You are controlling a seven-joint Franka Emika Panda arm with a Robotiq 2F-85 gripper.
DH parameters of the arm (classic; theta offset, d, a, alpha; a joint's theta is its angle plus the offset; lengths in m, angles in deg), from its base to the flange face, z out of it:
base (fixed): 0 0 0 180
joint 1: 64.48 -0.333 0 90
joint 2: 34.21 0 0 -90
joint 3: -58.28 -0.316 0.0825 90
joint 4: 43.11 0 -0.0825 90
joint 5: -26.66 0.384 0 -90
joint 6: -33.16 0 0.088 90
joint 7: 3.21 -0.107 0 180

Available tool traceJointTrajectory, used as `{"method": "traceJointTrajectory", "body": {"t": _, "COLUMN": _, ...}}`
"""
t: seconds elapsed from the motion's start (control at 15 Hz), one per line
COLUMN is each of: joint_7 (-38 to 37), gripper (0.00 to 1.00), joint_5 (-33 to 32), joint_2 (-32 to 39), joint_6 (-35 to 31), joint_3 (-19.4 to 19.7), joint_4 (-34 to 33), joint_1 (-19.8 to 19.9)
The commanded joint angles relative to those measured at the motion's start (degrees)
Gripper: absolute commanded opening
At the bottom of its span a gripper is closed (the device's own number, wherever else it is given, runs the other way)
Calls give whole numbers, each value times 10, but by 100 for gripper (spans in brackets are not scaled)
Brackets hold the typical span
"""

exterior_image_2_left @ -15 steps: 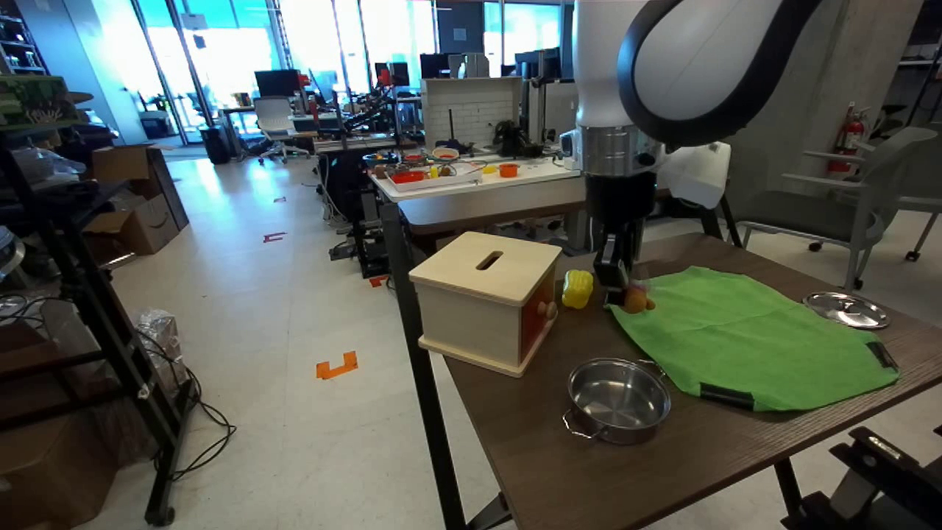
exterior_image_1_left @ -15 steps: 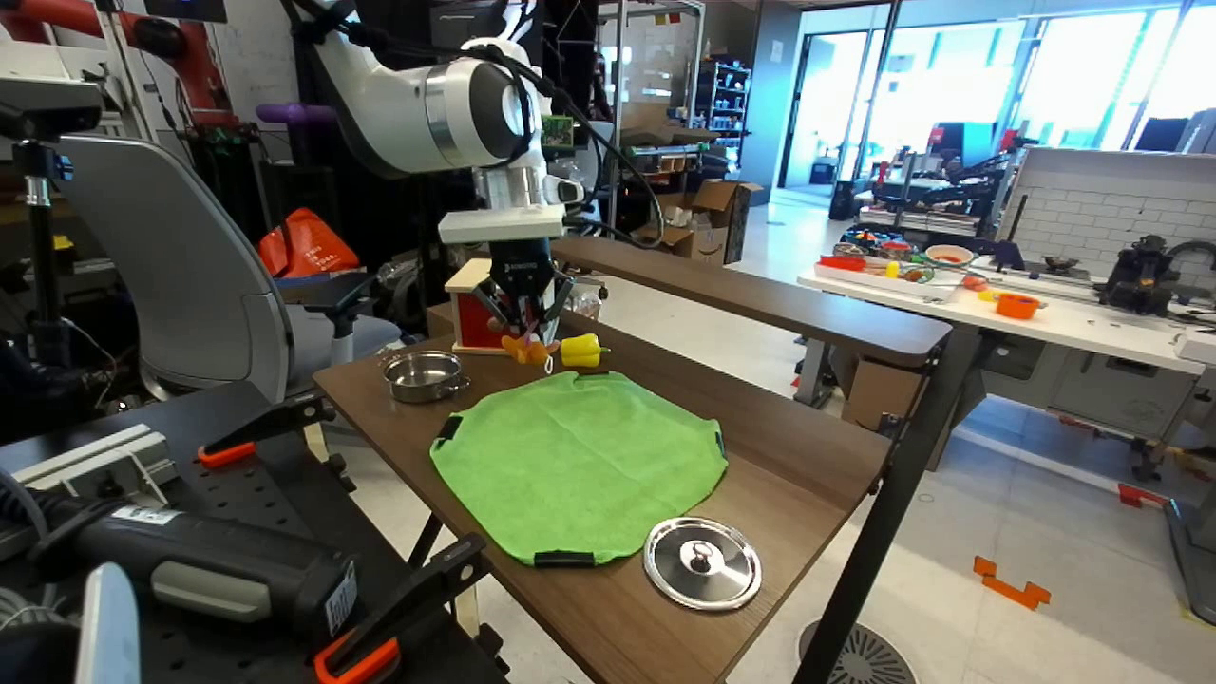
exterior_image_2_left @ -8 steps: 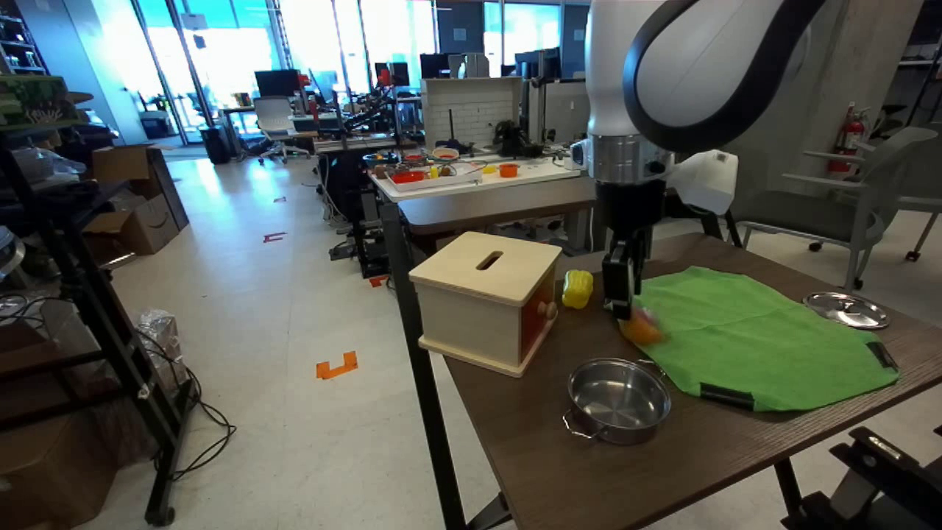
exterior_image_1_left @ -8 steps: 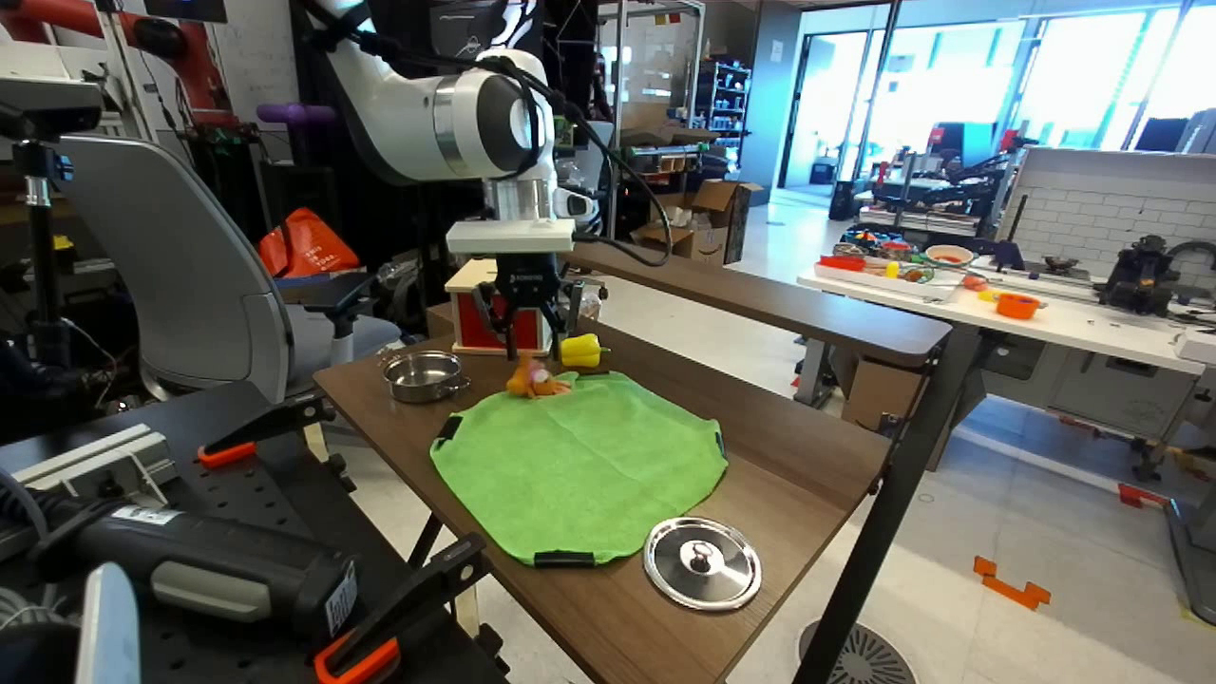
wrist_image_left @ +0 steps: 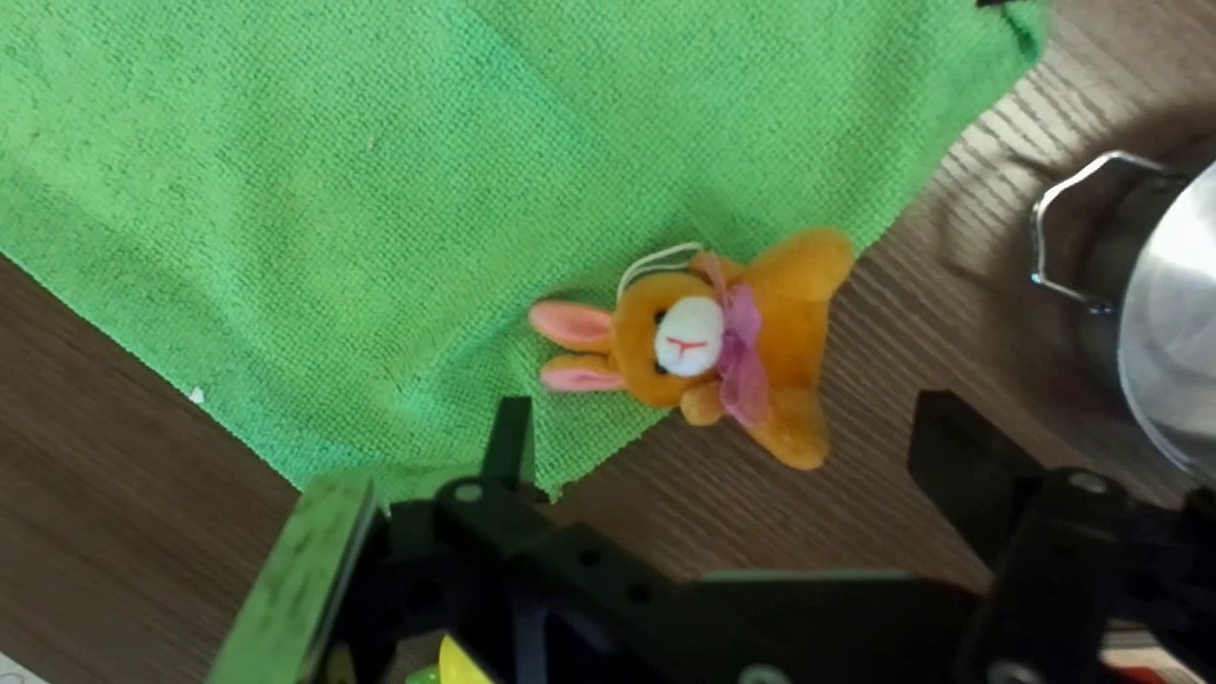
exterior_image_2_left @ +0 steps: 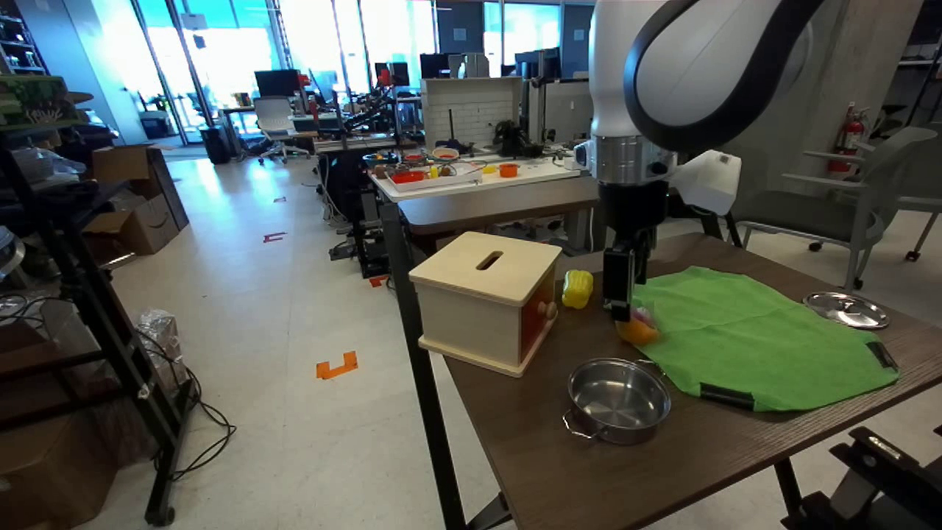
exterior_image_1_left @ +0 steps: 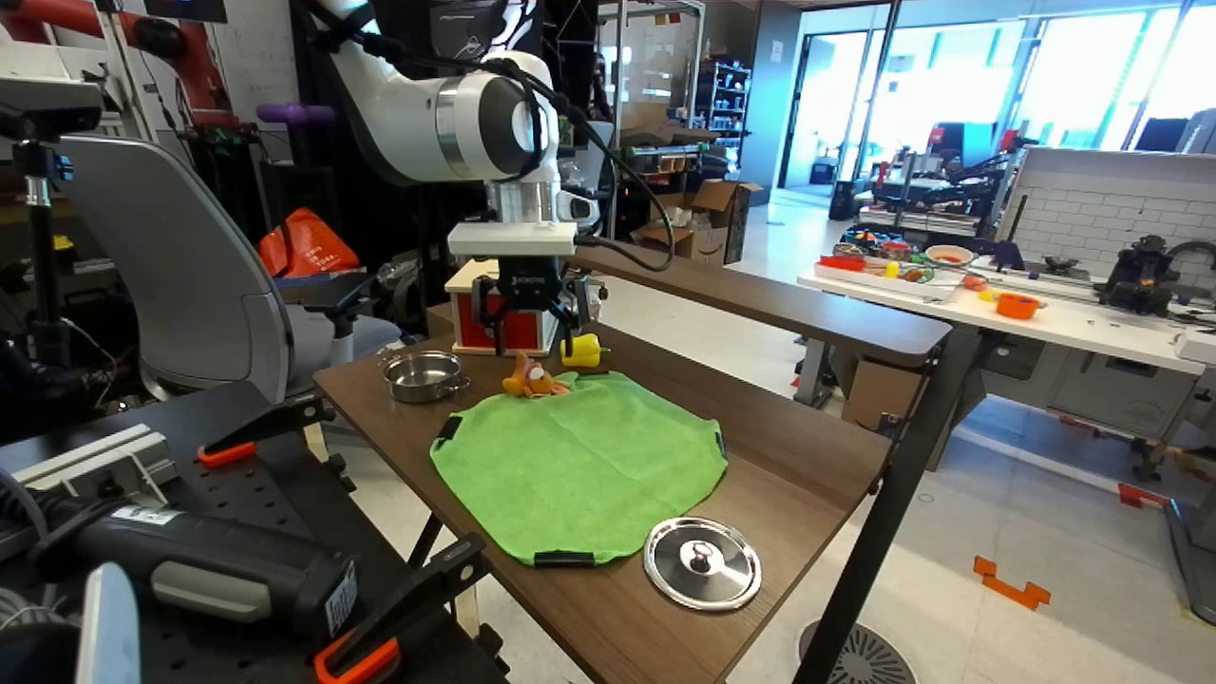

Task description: Put the orange plush in the silver pot and fold the left corner of the cloth

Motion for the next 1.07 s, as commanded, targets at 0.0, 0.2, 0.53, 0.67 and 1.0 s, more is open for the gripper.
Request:
{"method": "traceJointTrajectory", "body": {"t": 0.0, "joint_7": 0, "gripper": 100, "joint_5": 1, "joint_2": 1, "joint_6": 1, "joint_3": 0, "joint_4": -1, "joint_1": 0}}
{"method": "traceJointTrajectory", "body": {"t": 0.2, "joint_7": 0, "gripper": 100, "joint_5": 1, "joint_2": 1, "joint_6": 1, "joint_3": 0, "joint_4": -1, "joint_1": 0}}
{"method": "traceJointTrajectory", "body": {"t": 0.53, "joint_7": 0, "gripper": 100, "joint_5": 1, "joint_2": 1, "joint_6": 1, "joint_3": 0, "joint_4": -1, "joint_1": 0}}
{"method": "traceJointTrajectory", "body": {"t": 0.67, "joint_7": 0, "gripper": 100, "joint_5": 1, "joint_2": 1, "joint_6": 1, "joint_3": 0, "joint_4": -1, "joint_1": 0}}
{"method": "traceJointTrajectory", "body": {"t": 1.0, "joint_7": -6, "gripper": 100, "joint_5": -12, "joint_2": 1, "joint_6": 12, "joint_3": 6, "joint_4": -8, "joint_1": -14}}
